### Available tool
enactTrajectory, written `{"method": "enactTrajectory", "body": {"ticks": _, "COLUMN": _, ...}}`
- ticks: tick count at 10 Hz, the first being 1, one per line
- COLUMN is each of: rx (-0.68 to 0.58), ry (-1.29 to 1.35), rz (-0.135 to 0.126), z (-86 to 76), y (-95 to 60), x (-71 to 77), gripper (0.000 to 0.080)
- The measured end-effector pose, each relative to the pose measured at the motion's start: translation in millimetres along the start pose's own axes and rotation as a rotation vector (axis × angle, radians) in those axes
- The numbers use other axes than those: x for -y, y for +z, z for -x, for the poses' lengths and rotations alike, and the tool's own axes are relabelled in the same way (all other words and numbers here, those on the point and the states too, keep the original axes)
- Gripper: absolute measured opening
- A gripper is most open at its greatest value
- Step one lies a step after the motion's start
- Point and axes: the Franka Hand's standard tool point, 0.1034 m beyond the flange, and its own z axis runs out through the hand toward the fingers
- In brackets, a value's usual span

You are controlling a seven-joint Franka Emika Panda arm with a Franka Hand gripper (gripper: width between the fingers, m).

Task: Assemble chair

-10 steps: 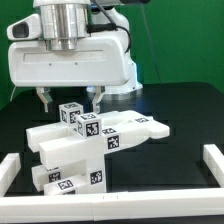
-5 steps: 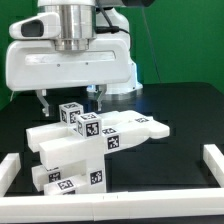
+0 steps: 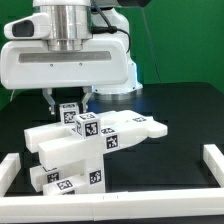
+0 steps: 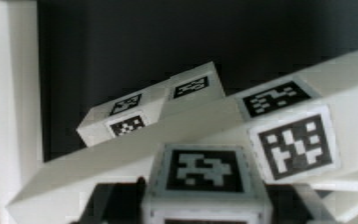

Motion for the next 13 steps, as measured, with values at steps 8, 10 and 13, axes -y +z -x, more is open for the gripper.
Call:
{"method": "enactTrajectory", "body": {"ticks": 8, "rx": -0.003, "ry": 0.740, "rz": -0.009, "z": -0.1, "y": -0.2, "x": -1.4, "gripper": 0.0284}}
{"method": "enactTrajectory", "body": {"ticks": 10, "rx": -0.007, "ry": 0.943, "rz": -0.023, "z": -0.4, "y": -0.3, "x": -2.6, "gripper": 0.0284}}
{"method": "enactTrajectory", "body": {"ticks": 13, "rx": -0.007, "ry": 1.177, "rz": -0.039, "z": -1.0, "y": -0.4, "x": -3.4, "gripper": 0.0284}}
